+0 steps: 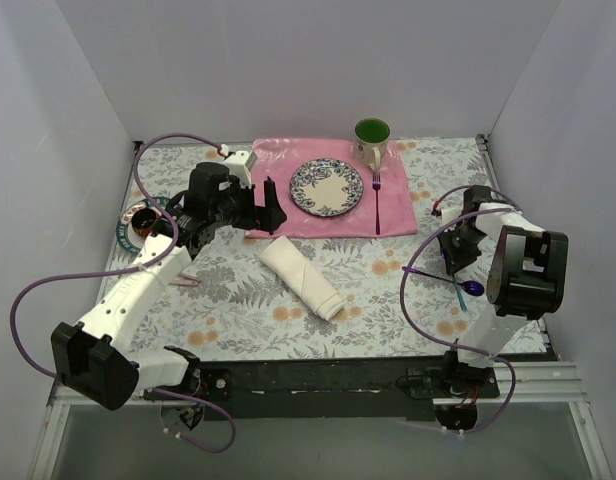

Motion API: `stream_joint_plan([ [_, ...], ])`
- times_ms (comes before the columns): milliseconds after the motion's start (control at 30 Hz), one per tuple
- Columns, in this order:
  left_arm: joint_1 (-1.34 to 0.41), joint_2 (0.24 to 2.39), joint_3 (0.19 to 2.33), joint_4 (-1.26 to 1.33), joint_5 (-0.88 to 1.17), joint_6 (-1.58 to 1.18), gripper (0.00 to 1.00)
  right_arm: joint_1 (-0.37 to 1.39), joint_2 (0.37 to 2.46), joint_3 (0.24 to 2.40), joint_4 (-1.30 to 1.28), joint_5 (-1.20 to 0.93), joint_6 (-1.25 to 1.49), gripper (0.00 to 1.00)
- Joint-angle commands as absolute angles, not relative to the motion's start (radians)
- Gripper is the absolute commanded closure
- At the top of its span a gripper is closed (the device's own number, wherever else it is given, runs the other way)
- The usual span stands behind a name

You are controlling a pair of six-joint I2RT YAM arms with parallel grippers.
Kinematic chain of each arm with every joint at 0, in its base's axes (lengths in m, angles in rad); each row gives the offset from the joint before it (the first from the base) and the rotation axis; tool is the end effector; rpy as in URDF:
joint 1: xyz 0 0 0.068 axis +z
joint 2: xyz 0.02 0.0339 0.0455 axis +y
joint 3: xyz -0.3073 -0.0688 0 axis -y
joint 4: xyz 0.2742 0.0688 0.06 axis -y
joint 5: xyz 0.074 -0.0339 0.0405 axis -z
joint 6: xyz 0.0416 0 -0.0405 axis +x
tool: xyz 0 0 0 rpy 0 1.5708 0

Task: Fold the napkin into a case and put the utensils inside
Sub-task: Pick up the fork from the corner of the board, then pass from the right arm to the left

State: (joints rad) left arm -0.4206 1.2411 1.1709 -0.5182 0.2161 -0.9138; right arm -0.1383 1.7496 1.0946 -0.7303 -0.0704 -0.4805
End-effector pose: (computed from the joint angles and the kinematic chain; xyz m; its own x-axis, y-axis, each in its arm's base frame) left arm 0.2644 -0.1280 0.3812 -0.7542 -0.5099 -0.4138 -0.0582 0.6795 -0.7314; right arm 0.3470 -0.0453 0.1829 -0.9209 -0.3374 -0.1955 -0.3394 0.9403 -0.0239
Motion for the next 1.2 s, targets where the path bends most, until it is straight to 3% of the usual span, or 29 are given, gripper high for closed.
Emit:
stream_joint_plan([
  [0, -0.413, 1.207, 1.155, -0.515, 0.201, -0.934, 0.02, -0.144, 1.747, 1.052, -0.687, -0.094, -0.459, 0.72],
  [67, -0.407, 1.209, 1.147, -0.515, 0.207, -0.959, 0.02, -0.144, 1.741, 1.039, -0.677, -0.095, -0.453, 0.78],
  [100, -0.403, 1.21, 1.149, -0.518, 0.221, -0.966, 0.02, -0.144, 1.738, 1.034, -0.675, -0.095, -0.451, 0.88],
  [167, -0.397, 1.212, 1.146, -0.523, 0.233, -0.995, 0.02, -0.144, 1.729, 1.037, -0.672, -0.097, -0.449, 0.99],
  [633, -0.365, 1.151, 1.127, -0.423, 0.351, -1.012, 0.02, -0.13, 1.602, 1.385, -0.888, -0.254, -0.45, 0.99],
  [867, -0.356, 1.152, 1.114, -0.466, 0.333, -1.037, 0.02, 0.122, 1.436, 1.178, -0.848, -0.291, -0.313, 0.99],
  [1167, -0.301, 1.098, 0.993, -0.312, 0.368, -1.221, 0.04, 0.273, 1.466, 1.428, -0.686, -0.359, -0.031, 0.99],
])
